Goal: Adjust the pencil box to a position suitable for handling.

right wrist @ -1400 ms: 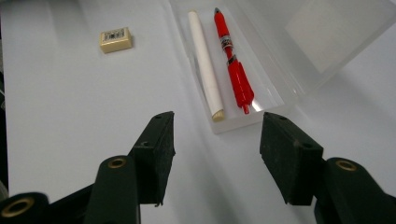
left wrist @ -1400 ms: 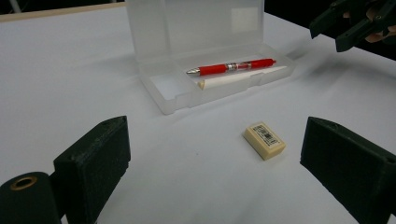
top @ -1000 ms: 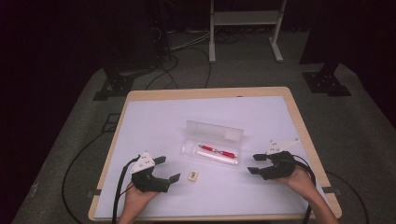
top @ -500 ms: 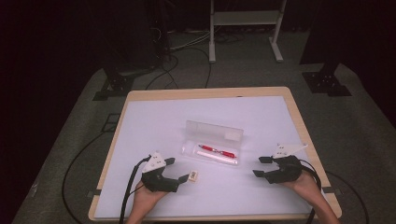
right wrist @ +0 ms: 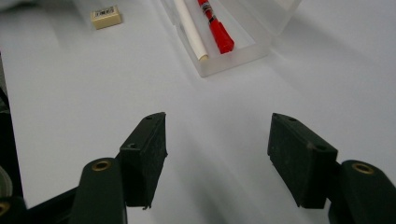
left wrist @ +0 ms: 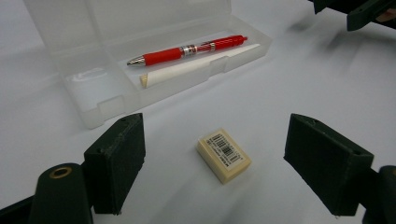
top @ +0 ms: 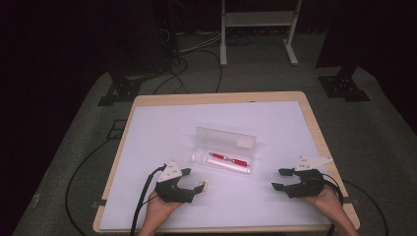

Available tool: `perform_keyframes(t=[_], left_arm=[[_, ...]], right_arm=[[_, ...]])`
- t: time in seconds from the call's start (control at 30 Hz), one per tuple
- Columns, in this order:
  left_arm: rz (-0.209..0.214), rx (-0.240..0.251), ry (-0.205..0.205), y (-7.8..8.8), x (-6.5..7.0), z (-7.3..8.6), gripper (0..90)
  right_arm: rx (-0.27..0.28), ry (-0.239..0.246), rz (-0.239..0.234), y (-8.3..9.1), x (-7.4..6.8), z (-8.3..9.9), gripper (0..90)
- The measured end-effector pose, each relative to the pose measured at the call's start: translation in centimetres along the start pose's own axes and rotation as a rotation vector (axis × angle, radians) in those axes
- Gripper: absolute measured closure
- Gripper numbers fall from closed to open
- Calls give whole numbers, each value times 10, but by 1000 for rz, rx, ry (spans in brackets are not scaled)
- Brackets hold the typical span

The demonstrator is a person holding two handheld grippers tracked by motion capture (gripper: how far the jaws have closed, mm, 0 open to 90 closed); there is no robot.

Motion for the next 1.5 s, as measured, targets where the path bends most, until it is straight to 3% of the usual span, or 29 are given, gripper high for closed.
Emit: perform_keyframes(t=[0.5,0.7,1.07,1.5], left_arm=[[-1,-52,26,-19,5,-2,298],[-22,-89,16,-27,10,-1,352],[-47,-113,13,-30,11,2,462],[-48,-128,-1,-34,13,2,571]], right_arm=[[7,-15,6,1,3,10,357],[12,-19,8,3,4,14,355],[22,-16,11,3,4,14,355],[31,-12,13,3,4,12,354]])
Point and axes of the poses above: each handheld gripper's, and its own axes: y roughly backward along the jaws, z roughly out of its underside, x roughly to its right, the point moved 5 cm from there along -y, roughly forward along the jaws, and after that the axes turned 10 degrees about -x, right-handed, at the moved point
